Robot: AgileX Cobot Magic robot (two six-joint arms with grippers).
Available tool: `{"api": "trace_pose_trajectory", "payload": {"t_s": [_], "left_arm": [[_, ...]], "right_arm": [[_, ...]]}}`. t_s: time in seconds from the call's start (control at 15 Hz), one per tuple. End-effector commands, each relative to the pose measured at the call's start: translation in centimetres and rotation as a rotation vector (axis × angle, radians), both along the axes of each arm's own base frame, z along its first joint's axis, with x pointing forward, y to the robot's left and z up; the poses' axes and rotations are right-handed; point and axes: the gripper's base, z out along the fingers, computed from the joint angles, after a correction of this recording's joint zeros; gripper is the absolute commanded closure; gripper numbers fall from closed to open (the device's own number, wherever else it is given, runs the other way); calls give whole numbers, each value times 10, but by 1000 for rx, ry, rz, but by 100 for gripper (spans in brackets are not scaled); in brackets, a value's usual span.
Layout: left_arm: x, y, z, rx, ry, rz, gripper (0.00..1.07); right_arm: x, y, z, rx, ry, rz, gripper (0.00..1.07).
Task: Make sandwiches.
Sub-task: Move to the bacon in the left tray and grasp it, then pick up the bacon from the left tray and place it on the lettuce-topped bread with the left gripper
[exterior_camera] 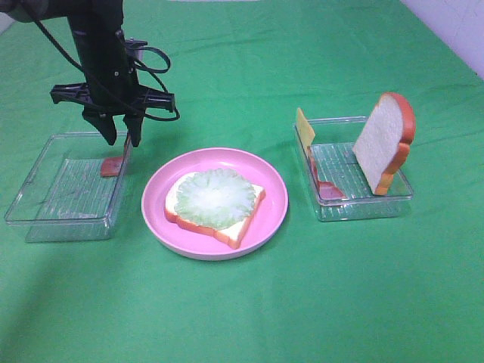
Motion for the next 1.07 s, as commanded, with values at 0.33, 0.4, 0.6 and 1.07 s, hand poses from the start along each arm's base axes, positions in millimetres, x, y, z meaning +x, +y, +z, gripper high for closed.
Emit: {"api": "trace_pose_trajectory", "payload": {"t_s": [0.33,0.4,0.6,1.07], "left_arm": [[2,0,1,-1,-14,2,107],[1,1,2,1,-9,2,107],[-5,2,26,-6,-23,0,107],[-35,-21,114,-371,-104,-105,107]], "right_arm": [[-1,0,1,0,-19,-10,41],[-1,0,1,0,-19,-10,41],[-1,0,1,0,-19,-10,41],[-1,0,1,0,-19,-10,41]]}}
